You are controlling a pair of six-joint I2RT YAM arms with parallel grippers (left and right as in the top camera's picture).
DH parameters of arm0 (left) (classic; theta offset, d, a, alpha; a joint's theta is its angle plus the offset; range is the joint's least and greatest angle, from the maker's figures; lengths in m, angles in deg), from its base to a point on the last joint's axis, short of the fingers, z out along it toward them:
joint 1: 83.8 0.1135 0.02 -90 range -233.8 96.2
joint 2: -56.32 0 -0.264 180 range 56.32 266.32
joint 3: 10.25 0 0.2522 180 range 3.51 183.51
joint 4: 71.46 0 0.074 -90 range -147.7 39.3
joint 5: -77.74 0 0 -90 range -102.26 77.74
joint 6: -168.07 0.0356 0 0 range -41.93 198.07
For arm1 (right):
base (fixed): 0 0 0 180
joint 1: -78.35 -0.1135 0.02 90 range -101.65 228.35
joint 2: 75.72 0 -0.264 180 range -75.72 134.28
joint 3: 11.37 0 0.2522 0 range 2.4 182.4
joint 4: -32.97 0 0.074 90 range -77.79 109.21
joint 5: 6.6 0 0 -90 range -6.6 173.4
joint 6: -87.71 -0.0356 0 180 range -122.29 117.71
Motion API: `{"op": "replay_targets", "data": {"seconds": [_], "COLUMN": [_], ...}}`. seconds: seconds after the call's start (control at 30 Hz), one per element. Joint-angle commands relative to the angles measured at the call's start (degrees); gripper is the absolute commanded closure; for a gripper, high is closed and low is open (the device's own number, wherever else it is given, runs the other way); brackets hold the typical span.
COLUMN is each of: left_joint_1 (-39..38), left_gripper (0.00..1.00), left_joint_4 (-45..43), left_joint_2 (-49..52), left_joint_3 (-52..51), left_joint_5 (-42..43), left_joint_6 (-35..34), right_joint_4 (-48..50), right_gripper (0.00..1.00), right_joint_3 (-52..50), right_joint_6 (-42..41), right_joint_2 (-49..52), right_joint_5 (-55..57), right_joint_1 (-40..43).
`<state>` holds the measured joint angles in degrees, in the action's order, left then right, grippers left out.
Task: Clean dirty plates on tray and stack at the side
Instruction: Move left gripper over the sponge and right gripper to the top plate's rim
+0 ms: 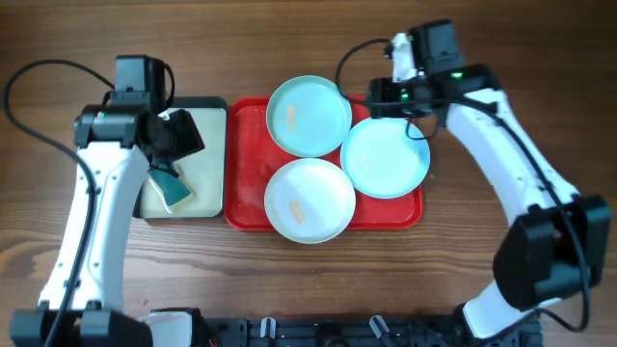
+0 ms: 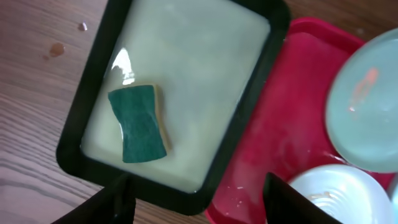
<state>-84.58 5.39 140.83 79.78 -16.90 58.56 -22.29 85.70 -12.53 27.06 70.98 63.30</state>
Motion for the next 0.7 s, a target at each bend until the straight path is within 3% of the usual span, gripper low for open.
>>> {"op": "replay_targets", "data": {"seconds": [0.0, 0.13, 0.4, 0.53, 0.67], "left_joint_1": [0.3, 0.7, 0.7, 0.7, 0.7], "left_gripper": [0.36, 0.37, 0.43, 0.44, 0.44], "left_joint_4": [0.1, -0.7, -3.2, -3.6, -3.5], "left_joint_2": [3.2, 4.5, 4.5, 4.5, 4.5], "left_joint_3": [0.8, 0.8, 0.8, 0.8, 0.8], "left_joint_5": [-6.6, -7.5, -7.4, -7.4, -7.4], "left_joint_6": [-4.3, -5.0, -5.0, -5.0, -5.0], "right_joint_4": [6.0, 8.9, 12.5, 14.5, 15.4], "right_gripper": [0.41, 0.44, 0.72, 0.74, 0.83], "right_joint_3": [1.0, 1.0, 1.0, 1.0, 1.0], "right_joint_6": [1.8, 1.9, 1.7, 1.7, 2.7], "right_joint_2": [3.9, 7.4, 15.0, 16.3, 16.5], "right_joint_5": [5.9, 7.2, 6.0, 3.0, 3.0], "right_joint_1": [-2.6, -3.4, -3.5, -3.7, -3.7]}}
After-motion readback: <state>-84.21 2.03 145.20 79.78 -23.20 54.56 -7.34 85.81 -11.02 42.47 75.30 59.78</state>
